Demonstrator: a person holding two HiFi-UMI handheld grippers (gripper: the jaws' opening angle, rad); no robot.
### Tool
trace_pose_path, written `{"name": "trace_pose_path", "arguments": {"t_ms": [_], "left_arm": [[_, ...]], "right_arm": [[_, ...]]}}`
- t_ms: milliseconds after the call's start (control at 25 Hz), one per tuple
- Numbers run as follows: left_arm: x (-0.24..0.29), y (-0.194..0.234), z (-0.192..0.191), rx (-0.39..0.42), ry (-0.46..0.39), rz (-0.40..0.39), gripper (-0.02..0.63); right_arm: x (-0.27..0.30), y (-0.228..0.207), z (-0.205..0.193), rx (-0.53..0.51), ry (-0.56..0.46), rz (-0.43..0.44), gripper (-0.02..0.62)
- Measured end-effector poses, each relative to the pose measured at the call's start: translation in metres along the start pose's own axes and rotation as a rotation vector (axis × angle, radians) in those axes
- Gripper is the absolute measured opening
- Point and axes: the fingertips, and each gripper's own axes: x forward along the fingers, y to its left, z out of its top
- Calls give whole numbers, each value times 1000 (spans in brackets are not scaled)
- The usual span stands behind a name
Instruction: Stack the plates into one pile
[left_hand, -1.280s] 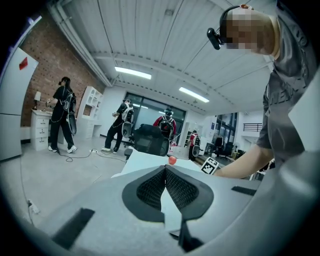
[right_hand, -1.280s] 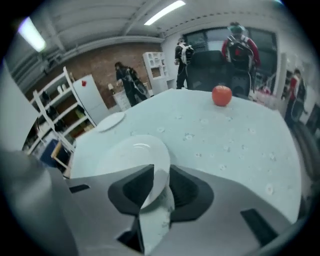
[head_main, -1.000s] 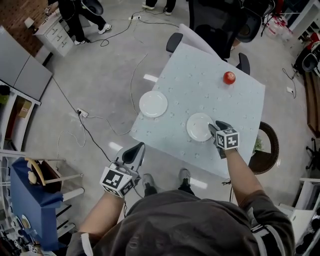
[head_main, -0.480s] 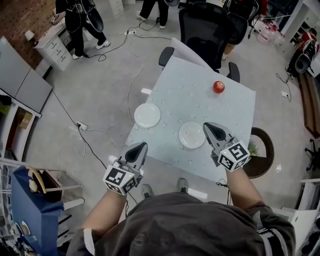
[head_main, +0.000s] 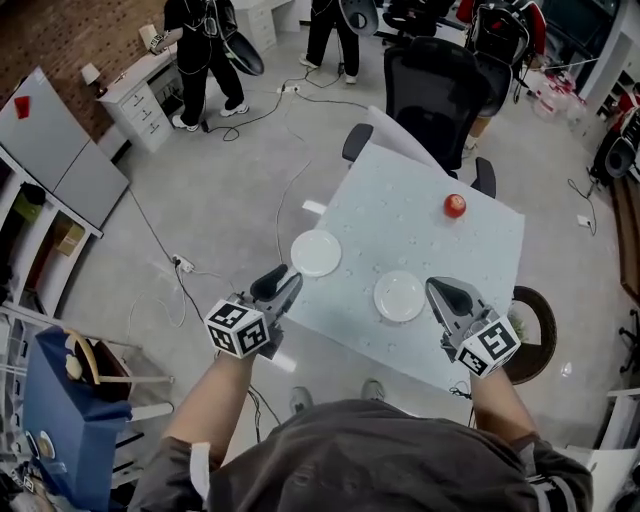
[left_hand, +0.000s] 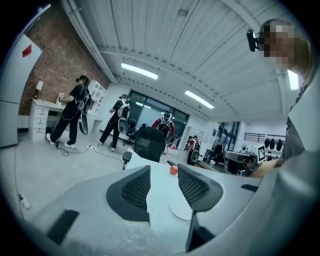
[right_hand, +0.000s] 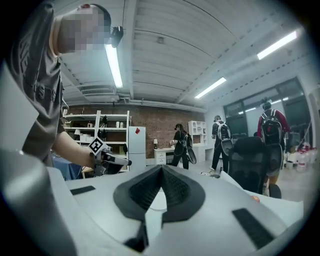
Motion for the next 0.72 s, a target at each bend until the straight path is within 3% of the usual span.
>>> {"name": "trace_pose_path", "arguments": {"t_ms": [360, 720], "left_arm": [[66, 122, -66, -158, 256, 64, 183], [138, 207, -132, -338, 346, 97, 184]], "right_arm": [[9, -6, -19, 16, 40, -12, -8], [27, -49, -55, 53, 64, -97, -8]]}}
